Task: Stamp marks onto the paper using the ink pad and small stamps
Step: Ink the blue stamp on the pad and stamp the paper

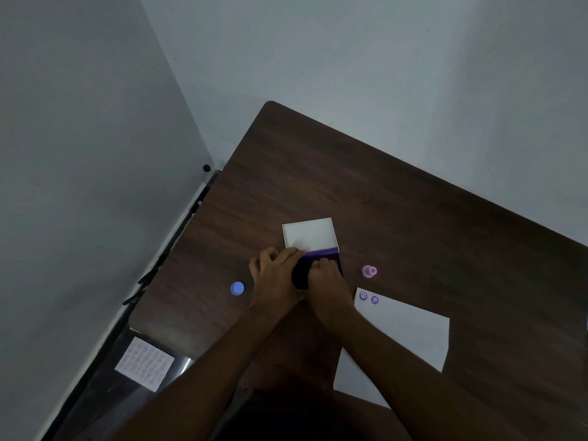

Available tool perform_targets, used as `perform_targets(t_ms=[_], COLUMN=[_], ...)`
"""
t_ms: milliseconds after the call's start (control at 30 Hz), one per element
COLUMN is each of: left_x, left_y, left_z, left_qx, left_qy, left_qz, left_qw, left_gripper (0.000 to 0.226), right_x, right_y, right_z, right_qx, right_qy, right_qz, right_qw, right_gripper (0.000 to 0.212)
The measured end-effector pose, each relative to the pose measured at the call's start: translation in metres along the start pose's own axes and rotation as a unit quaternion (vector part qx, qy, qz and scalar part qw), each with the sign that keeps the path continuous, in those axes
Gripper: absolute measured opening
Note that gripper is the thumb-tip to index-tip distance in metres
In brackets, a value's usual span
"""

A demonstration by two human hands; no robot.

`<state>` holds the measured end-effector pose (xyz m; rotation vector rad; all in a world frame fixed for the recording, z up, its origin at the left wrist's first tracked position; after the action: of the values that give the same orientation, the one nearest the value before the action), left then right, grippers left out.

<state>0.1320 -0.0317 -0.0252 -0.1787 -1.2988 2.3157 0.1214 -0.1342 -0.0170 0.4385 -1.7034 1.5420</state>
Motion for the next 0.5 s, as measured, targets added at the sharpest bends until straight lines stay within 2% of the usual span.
perform_targets(t_ms=[267,500], left_x=[0.0002,-0.0004], left_y=[-0.0008,0.0007], left_z=[0.0008,-0.0010], left_qx=[-0.002,-0.005], left_qy=[-0.002,-0.007], left_qz=[0.010,0.012], left_qw=[1.000,1.000], left_gripper=[0.074,0.073], right_x=[0.0003,0.0004], right_y=[0.0021,0.0040], right_z=[0.0006,0.0000], right_qx=[0.011,0.010], right_qy=[-0.015,-0.031], right_qz=[0.014,0.051], right_qw=[1.000,0.998], right_gripper=[0.055,0.046])
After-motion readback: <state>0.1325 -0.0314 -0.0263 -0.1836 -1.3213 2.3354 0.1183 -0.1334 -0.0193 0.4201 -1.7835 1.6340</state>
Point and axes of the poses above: each hand's wrist, its own x-axis away from the middle knuckle, its own y-axis out of the palm, z = x × y, the point moved 6 cm from there along -x, towards the middle knuckle, and after that the axes turned 15 degrees about y, right-handed, at the moved point
